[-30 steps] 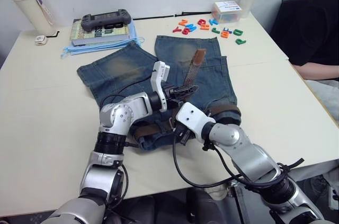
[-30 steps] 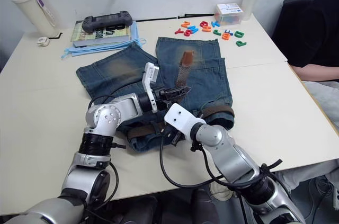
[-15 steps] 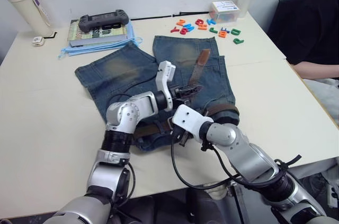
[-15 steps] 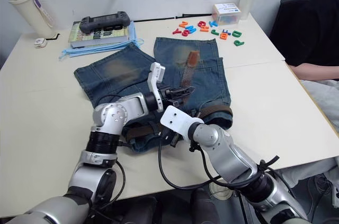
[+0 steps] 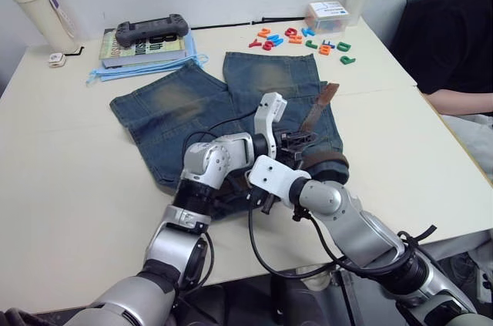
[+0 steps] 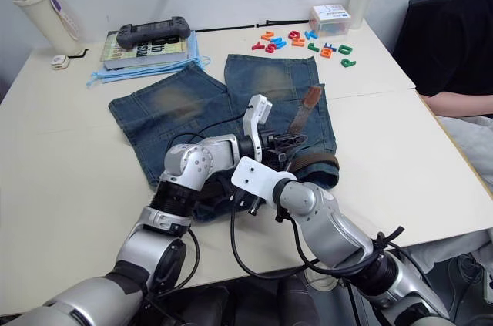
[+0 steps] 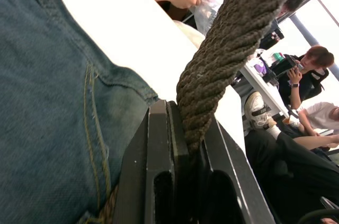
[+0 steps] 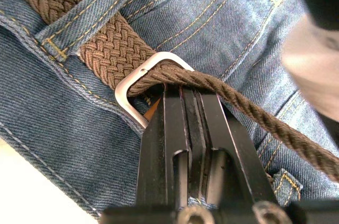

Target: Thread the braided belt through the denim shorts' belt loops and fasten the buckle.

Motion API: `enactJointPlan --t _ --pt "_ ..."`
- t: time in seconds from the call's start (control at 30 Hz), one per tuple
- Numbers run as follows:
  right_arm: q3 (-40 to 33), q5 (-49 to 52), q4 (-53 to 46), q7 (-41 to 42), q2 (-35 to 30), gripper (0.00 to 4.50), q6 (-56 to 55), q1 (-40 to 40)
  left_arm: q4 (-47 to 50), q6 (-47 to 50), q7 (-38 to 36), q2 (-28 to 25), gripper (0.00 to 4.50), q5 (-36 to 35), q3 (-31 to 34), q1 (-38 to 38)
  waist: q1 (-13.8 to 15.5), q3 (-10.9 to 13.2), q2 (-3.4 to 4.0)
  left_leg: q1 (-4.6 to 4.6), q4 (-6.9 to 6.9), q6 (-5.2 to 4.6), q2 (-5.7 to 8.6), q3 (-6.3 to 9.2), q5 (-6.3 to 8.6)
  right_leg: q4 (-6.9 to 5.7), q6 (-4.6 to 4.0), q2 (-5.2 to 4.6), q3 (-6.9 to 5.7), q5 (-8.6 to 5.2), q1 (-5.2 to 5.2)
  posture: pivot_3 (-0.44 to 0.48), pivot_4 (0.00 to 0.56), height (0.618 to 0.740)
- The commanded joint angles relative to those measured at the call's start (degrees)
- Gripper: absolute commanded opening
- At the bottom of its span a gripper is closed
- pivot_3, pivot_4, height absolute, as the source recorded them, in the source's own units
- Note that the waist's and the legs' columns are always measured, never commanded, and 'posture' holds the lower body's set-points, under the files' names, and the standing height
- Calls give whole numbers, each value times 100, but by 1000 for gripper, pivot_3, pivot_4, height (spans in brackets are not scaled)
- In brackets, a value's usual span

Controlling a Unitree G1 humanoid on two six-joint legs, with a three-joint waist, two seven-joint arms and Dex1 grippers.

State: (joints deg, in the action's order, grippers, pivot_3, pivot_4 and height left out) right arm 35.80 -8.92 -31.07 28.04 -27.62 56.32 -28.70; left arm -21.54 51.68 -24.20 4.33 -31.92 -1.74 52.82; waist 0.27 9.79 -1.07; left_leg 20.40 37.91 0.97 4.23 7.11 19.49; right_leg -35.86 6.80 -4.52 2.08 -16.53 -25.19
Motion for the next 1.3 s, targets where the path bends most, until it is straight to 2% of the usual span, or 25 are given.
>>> enactJointPlan --t 0.03,0.33,0.57,0.7,0.83,1.0,1.13,1.3 --pt "761 278 222 530 80 31 107 249 19 -372 -193 442 0 -47 -10 476 7 0 1 0 2 0 2 0 0 -1 1 0 0 1 0 0 150 738" --pt "870 81 239 760 22 31 0 230 -480 -663 -188 611 0 237 191 729 53 0 0 0 3 0 3 0 0 -2 3 1 0 1 1 0 150 738" --pt "759 16 251 836 78 31 -13 280 -310 -813 -141 546 0 420 251 603 101 0 1 0 5 0 3 0 0 -4 3 1 0 2 0 0 150 738" --pt "620 39 236 802 115 31 -8 325 735 -920 -186 -37 0 711 67 -48 68 -3 4 -1 1 1 -1 -2 0 -4 3 0 3 2 -3 0 150 738" --pt "380 36 250 736 156 31 -20 348 2155 -757 -407 -998 0 977 -361 -1117 -42 -8 14 -2 -10 5 -9 -2 0 -6 2 -1 11 1 -12 0 150 738" --pt "-81 118 137 660 310 31 114 319 3365 -503 -746 -2080 0 930 -439 -2321 -57 -11 16 -3 -15 5 -8 -2 1 -9 0 1 21 0 -19 0 150 738" --pt "-447 251 57 607 431 31 217 287 3834 -598 -909 -2740 0 1060 -502 -2967 -35 -11 16 -3 -17 5 -7 0 1 -9 -2 1 23 -1 -22 0 150 738" --pt "-972 523 -59 500 717 31 437 250 3861 -1124 -868 -3400 0 1734 -850 -3400 -31 -11 16 -2 -16 3 -5 1 1 -7 -2 -1 22 -1 -18 0 150 738"
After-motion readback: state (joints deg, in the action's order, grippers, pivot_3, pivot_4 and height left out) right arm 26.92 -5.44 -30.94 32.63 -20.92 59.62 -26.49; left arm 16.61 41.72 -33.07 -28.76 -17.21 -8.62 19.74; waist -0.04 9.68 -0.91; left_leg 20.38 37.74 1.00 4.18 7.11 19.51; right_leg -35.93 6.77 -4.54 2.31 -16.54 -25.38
